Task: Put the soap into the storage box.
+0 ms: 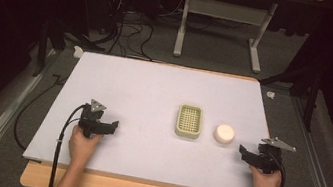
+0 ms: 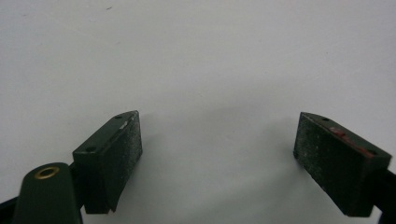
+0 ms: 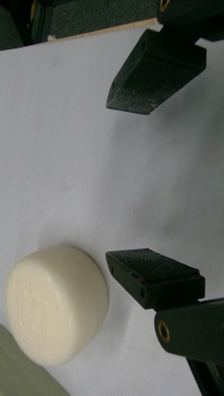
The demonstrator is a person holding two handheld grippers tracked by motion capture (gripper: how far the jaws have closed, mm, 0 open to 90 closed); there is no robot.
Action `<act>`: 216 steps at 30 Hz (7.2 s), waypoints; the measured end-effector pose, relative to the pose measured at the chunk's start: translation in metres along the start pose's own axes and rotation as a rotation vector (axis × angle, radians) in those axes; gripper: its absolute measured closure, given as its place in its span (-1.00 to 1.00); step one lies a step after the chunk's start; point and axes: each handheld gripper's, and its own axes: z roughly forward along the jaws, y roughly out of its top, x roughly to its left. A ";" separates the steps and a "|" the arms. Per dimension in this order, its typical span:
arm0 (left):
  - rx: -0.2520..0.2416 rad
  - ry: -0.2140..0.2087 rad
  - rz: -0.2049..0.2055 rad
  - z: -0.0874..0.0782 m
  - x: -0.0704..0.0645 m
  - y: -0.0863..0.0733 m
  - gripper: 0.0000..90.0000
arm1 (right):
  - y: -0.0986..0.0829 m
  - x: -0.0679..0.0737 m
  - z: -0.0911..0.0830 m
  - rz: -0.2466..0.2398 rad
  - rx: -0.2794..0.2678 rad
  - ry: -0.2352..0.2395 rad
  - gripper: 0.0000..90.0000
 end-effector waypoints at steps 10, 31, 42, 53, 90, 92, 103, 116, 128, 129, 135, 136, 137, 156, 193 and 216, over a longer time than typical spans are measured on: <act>0.000 0.000 0.000 0.000 0.000 0.000 -0.65 | -0.002 0.013 -0.013 -0.033 -0.038 0.023 -0.50; 0.000 0.000 0.000 0.000 0.000 0.000 -0.65 | 0.000 0.036 -0.020 -0.062 -0.060 0.072 -0.57; 0.000 0.000 0.000 0.000 0.000 0.000 -0.65 | 0.007 0.047 -0.016 -0.083 -0.057 0.097 -0.60; 0.000 0.000 0.000 0.000 0.000 0.000 -0.65 | 0.022 0.058 -0.005 -0.101 -0.050 0.106 -0.63; 0.000 0.000 0.001 0.000 0.000 0.000 -0.65 | 0.043 0.068 0.053 -0.083 0.031 0.039 -0.49; 0.000 0.000 0.001 0.000 0.000 0.000 -0.65 | 0.043 0.069 0.053 -0.086 0.028 0.032 -0.49; -0.002 0.002 0.001 0.000 0.000 0.000 -0.65 | 0.044 0.069 0.051 -0.095 0.017 0.042 -0.47; -0.002 0.004 0.002 0.000 0.000 0.000 -0.65 | 0.057 0.070 0.027 -0.076 -0.047 0.100 -0.47; -0.002 0.004 0.002 0.000 0.000 0.000 -0.65 | 0.067 0.076 0.011 -0.065 -0.082 0.186 -0.47; -0.002 0.003 0.001 0.000 0.000 0.000 -0.65 | 0.069 0.077 0.009 -0.063 -0.085 0.201 -0.47; -0.002 0.003 0.002 0.000 0.000 0.000 -0.65 | 0.075 0.082 0.006 -0.054 -0.099 0.237 -0.47; -0.002 0.004 0.002 0.000 0.000 0.000 -0.65 | 0.076 0.083 0.006 -0.060 -0.097 0.239 -0.47; -0.002 0.004 0.002 0.000 0.000 0.000 -0.65 | 0.078 0.085 0.006 -0.067 -0.098 0.241 -0.47; -0.003 0.003 0.001 0.000 0.000 0.000 -0.65 | 0.107 0.114 0.008 -0.133 -0.089 0.295 -0.47; -0.003 0.004 0.002 0.000 0.000 0.000 -0.65 | 0.118 0.160 0.061 -0.204 0.023 0.286 -0.47; -0.002 0.004 0.002 0.000 -0.001 0.000 -0.65 | 0.114 0.161 0.082 -0.206 0.084 0.234 -0.47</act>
